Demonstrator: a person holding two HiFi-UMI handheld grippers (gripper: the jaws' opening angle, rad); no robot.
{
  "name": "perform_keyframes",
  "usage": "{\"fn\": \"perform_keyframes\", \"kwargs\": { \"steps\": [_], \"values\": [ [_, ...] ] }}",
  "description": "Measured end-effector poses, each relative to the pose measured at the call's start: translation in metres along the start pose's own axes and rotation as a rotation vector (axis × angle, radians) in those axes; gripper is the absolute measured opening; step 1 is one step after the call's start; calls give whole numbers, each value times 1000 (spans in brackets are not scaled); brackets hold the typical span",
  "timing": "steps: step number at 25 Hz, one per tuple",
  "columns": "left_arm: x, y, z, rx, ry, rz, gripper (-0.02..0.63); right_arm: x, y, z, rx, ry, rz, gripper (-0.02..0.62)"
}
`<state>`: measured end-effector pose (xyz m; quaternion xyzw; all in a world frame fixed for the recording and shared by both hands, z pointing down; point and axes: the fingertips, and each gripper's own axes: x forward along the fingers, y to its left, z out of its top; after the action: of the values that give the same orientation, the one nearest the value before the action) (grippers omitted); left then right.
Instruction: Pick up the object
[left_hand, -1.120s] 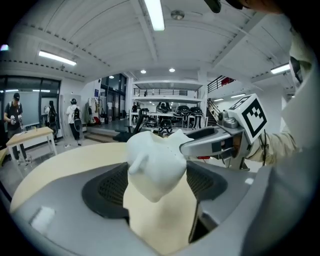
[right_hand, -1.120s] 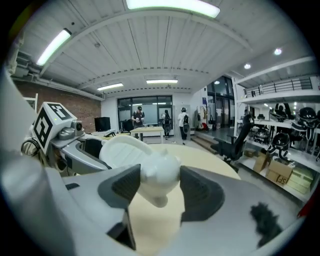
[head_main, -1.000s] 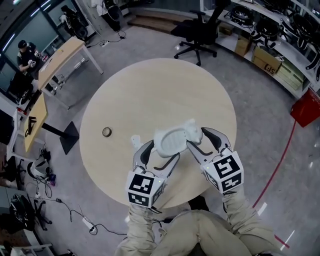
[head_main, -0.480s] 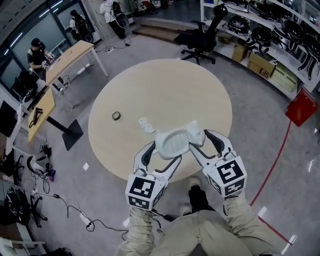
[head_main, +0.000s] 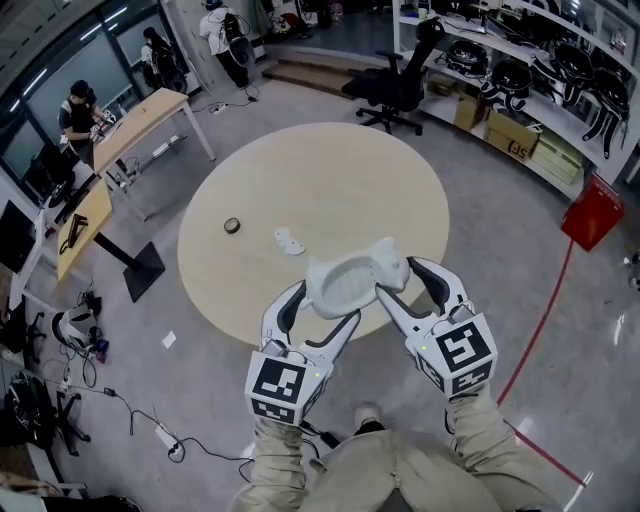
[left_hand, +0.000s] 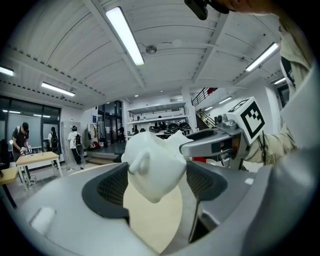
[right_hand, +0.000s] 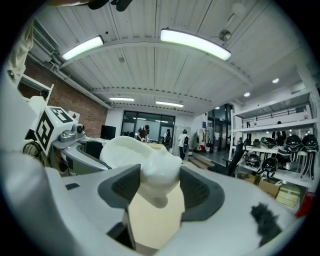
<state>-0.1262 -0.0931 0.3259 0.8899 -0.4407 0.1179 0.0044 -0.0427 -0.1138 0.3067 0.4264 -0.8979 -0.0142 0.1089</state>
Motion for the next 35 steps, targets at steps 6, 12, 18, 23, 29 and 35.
{"fn": "perform_keyframes", "kwargs": {
  "steps": [6,12,18,23,29,35],
  "values": [
    [-27,-51,13,16,-27,9,374,-59,11,4,-11,-37,-1,259],
    [-68,-120,11,9,-28,26,374,-133,34,-6,-15,-52,22,259],
    [-105,-181,13,9,-20,37,374,-201,54,-13,-4,-65,43,259],
    [-127,-206,16,7,-10,48,374,-230,68,-11,3,-78,61,259],
    [-142,-212,22,13,-15,46,374,-242,79,-4,2,-93,64,259],
    [-154,-210,32,29,-27,43,374,-247,87,9,-1,-111,58,259]
  ]
}}
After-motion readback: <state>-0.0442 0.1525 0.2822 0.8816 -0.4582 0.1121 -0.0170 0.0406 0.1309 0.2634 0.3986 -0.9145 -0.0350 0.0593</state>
